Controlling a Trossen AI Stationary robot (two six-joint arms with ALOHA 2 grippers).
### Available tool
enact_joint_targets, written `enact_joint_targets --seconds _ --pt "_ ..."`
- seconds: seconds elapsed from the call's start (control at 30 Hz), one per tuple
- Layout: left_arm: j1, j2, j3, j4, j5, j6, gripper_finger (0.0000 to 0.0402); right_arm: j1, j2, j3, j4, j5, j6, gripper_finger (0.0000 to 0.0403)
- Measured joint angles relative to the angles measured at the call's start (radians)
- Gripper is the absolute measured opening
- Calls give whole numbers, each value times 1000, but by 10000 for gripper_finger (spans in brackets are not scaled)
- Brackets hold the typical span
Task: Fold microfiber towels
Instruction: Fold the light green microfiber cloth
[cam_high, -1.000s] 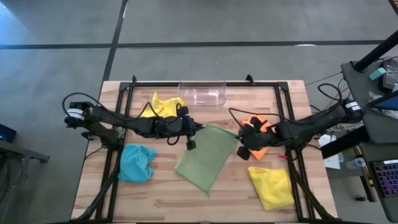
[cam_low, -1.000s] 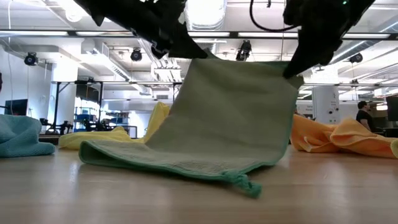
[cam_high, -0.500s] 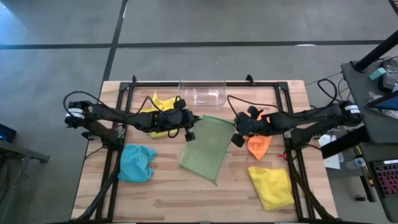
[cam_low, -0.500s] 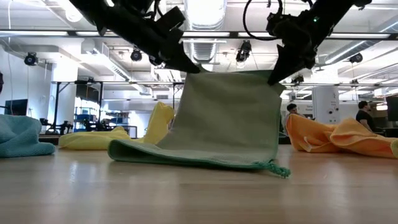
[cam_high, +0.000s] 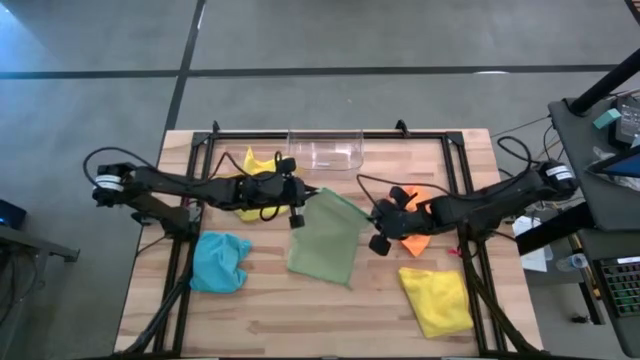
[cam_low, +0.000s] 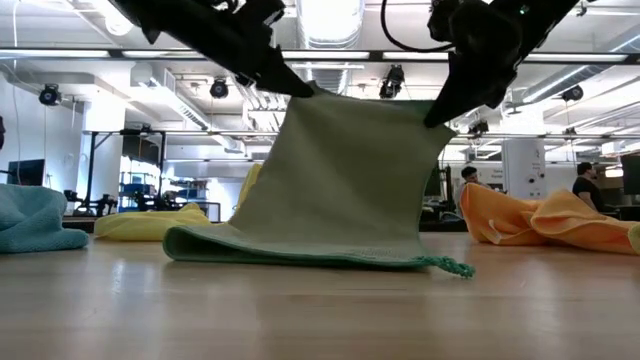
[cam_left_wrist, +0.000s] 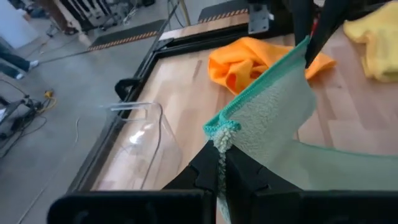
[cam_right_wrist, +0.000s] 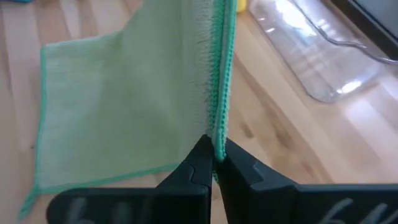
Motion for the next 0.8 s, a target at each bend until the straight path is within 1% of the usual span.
enact_joint_targets --seconds 0.17,0.33,0.47,0.63,0.73,0.8 --pt "-27 -22 -68 18 10 43 0 14 40 0 9 39 -10 8" --pt "-63 -69 -172 83 23 51 0 33 67 0 25 43 -17 8" --pt "-103 -118 -243 130 25 52 0 61 76 0 80 36 -19 8" --pt "-152 -164 -288 146 24 51 0 98 85 -1 147 32 -16 8" --pt "-180 -162 -293 143 23 50 0 120 96 -2 171 25 -6 8" --pt "-199 -154 -293 141 22 50 0 130 112 -2 188 2 -3 8"
